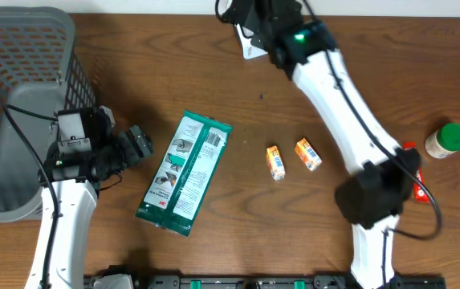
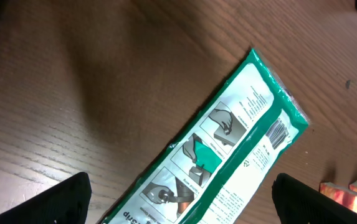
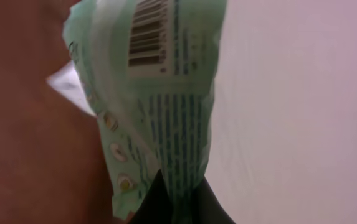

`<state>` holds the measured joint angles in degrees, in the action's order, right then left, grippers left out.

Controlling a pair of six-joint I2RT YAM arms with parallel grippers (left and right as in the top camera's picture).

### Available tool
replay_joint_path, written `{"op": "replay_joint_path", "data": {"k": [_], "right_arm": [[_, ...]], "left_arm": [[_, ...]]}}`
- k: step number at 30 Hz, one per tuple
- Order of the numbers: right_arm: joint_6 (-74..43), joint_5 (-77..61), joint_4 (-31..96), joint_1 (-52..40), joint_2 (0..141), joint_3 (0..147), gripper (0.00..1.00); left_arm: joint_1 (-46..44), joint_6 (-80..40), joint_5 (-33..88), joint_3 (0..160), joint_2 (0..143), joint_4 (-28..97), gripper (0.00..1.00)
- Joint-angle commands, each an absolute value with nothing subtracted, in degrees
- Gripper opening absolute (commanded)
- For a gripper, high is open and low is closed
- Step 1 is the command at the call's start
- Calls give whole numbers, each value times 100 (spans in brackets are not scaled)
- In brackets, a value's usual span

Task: Scan the item barcode
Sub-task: 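Raise the held wipes packet up to the scanner, then hold the packet's barcode in front of the scanner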

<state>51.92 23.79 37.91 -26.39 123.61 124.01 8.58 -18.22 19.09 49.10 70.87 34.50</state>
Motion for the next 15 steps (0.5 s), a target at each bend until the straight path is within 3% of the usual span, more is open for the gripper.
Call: {"op": "replay_joint_path", "data": {"k": [1,8,15], "right_arm": [[5754,3583,3006,-2497,12779,12446,1],[6348,3997,1199,-2432,13662,12446,1],[7948,4574,14,-2512,14573,12446,1]], "left_arm": [[910,-1894,1833,4945,7111,3468,93],[910,-1894,1833,4945,7111,3468,93],[910,-1894,1833,4945,7111,3468,93]]}}
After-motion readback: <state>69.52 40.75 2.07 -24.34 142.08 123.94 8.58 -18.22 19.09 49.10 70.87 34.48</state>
